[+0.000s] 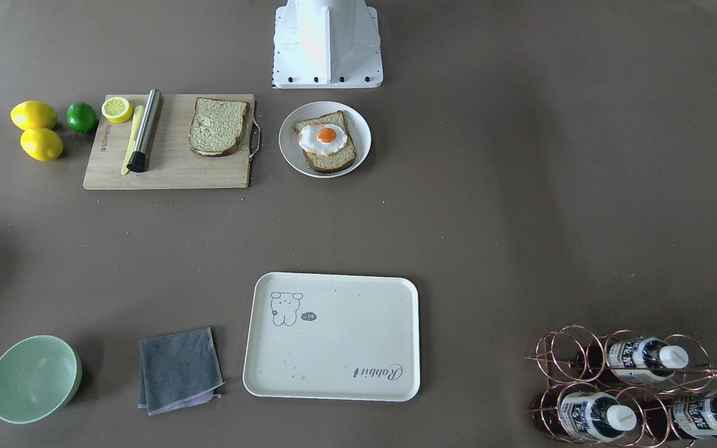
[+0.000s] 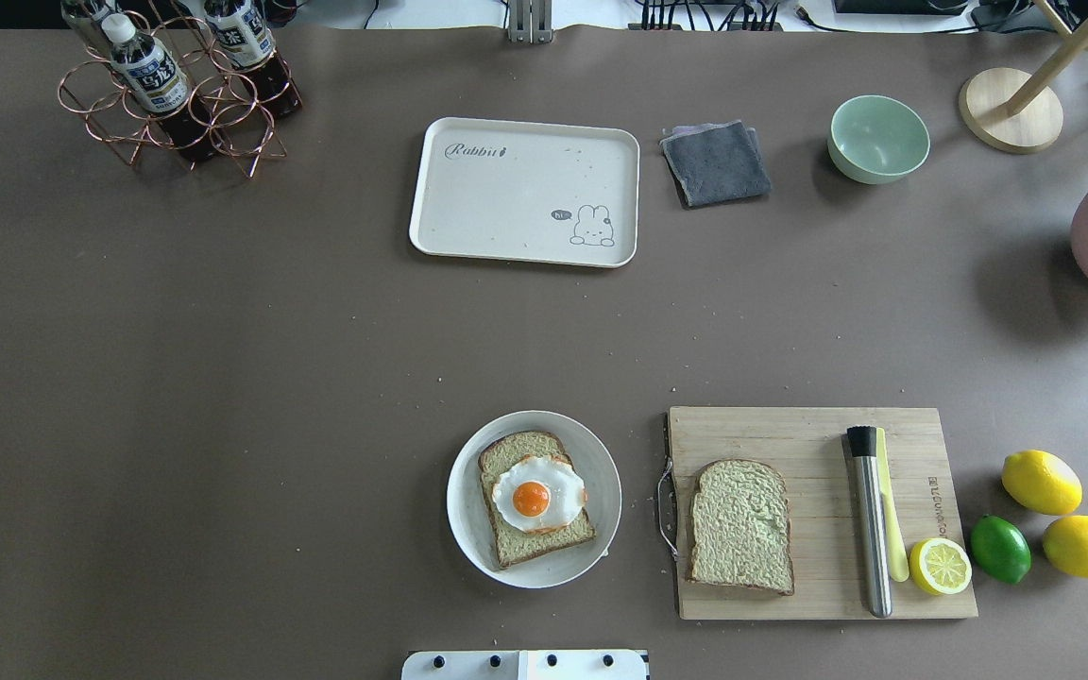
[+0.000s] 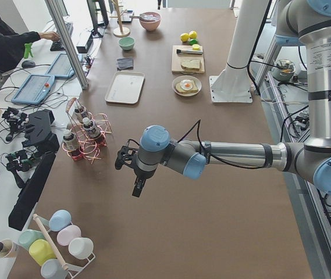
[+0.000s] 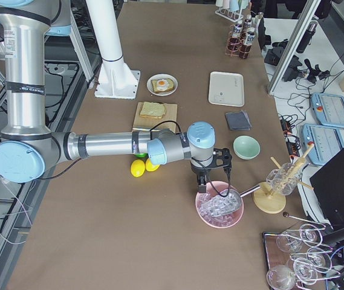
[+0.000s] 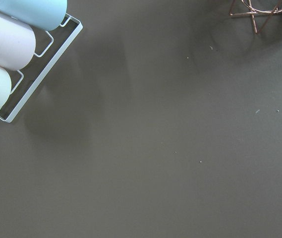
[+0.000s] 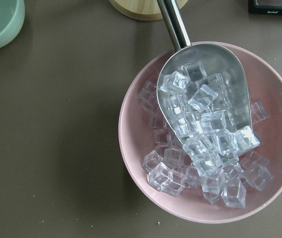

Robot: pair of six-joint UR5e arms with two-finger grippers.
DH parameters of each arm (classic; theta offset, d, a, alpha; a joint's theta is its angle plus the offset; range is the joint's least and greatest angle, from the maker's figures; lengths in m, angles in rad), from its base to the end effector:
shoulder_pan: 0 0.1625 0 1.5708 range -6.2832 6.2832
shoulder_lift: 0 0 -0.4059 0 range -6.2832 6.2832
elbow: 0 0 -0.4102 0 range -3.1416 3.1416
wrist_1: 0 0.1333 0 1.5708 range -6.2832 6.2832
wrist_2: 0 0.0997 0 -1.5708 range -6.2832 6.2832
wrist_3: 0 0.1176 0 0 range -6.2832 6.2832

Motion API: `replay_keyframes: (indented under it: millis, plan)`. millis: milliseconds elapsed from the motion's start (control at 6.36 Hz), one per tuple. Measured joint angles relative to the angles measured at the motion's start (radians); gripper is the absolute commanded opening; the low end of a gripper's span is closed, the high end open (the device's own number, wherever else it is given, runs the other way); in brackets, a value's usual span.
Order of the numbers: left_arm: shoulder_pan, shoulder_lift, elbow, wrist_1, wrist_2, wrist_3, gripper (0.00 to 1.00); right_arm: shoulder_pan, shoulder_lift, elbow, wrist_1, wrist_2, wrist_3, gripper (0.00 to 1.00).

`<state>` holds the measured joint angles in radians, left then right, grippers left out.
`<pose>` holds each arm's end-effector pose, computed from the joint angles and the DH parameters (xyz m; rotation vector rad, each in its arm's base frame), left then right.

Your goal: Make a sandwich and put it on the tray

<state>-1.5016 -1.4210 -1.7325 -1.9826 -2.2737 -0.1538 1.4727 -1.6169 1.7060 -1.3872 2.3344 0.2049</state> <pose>-0.0241 -0.4802 0.5998 0.3262 0.7325 0.0689 0.0019 -0.5114 0.5864 0.1417 -0.7888 -0.0031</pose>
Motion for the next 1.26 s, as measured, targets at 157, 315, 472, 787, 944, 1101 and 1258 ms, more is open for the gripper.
replay_keyframes:
  millis: [157, 315, 472, 787, 944, 1101, 1258]
  plan:
    - [0.000, 0.000, 0.000, 0.000, 0.000, 0.001, 0.97, 0.000, 0.000, 0.000, 0.000, -0.001, -0.008, 1.00]
    - [0.000, -0.001, 0.000, -0.001, 0.000, 0.002, 0.97, 0.000, 0.000, 0.000, 0.000, -0.001, -0.012, 1.00]
    - [0.000, -0.001, 0.000, -0.002, 0.000, 0.003, 0.97, 0.000, -0.001, -0.002, 0.004, -0.001, -0.013, 1.00]
    - [0.000, -0.001, 0.000, -0.002, 0.000, 0.005, 0.97, 0.000, -0.007, -0.021, 0.049, 0.000, -0.013, 1.00]
    - [0.000, -0.001, -0.001, -0.002, 0.000, 0.005, 0.97, 0.000, -0.011, -0.030, 0.066, 0.002, -0.012, 1.00]
    - [0.000, -0.001, -0.004, -0.002, 0.000, 0.002, 0.97, 0.000, -0.013, -0.036, 0.074, 0.004, -0.011, 1.00]
    - [-0.002, 0.000, -0.006, -0.003, 0.000, 0.000, 0.97, 0.000, -0.014, -0.037, 0.076, 0.006, -0.010, 1.00]
